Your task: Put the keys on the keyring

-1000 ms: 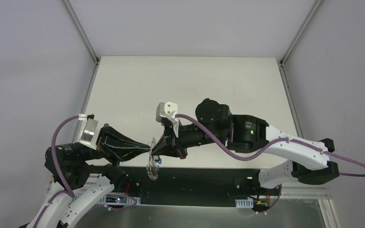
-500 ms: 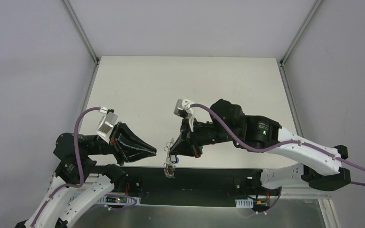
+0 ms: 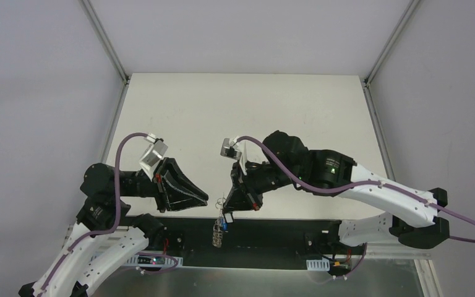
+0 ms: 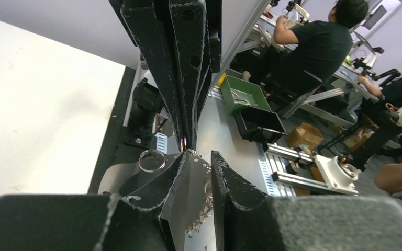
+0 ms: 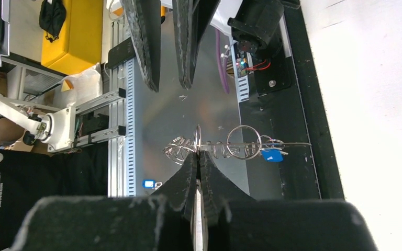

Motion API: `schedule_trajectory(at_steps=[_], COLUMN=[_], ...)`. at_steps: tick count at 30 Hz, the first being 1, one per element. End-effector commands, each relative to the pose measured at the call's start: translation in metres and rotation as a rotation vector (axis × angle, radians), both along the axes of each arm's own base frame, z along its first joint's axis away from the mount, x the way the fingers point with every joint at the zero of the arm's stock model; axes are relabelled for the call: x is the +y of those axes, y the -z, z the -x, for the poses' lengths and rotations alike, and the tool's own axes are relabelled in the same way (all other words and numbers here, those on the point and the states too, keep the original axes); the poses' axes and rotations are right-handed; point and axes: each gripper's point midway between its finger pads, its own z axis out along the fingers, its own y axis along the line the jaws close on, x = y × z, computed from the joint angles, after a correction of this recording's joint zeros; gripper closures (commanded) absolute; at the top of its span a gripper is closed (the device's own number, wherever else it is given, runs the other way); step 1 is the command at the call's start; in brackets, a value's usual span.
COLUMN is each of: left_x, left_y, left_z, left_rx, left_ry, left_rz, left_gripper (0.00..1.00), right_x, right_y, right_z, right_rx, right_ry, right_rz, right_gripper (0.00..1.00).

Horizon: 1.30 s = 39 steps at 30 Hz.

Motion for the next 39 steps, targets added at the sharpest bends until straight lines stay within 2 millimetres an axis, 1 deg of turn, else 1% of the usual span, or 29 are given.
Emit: schedule_trajectory(at_steps=[1, 6, 15, 31, 36, 39], left_x=[-0.002, -0.003, -0.002, 0.000, -0.001, -0.002], left_y=[0.001, 0.005, 0.015, 0.017, 0.020, 0.023], left_z=[0.006, 0.007, 0.013, 0.014, 0.012, 0.011], left_rx=[0.037, 0.045, 0.058, 0.049, 0.056, 0.052], left_ry=[0.059, 0.082, 0.118, 0.117, 0.117, 0.109], left_rz=[-0.027, -0.042, -0.078, -0.086, -0.094, -0.103], left_gripper=[0.79, 0.77, 0.76, 0.76, 0.76, 0.76], right_x=[0.008, 0.016, 0.022, 0.033, 0.036, 0.035], right_y=[-0.021, -0.023, -0.033, -0.026, -0.031, -0.031], right_z=[0.007, 0.006, 0.016, 0.016, 0.017, 0.021], right_rx=[0.052, 0.071, 0.139, 0.197, 0.203, 0.213], right_ry=[-0.052, -0.064, -0.158, -0.201, -0.218, -0.244], right_rz=[-0.049, -0.034, -0.058, -0.028, -0.037, -0.030], right_gripper=[1.00, 1.00, 1.00, 1.00, 1.00, 1.00])
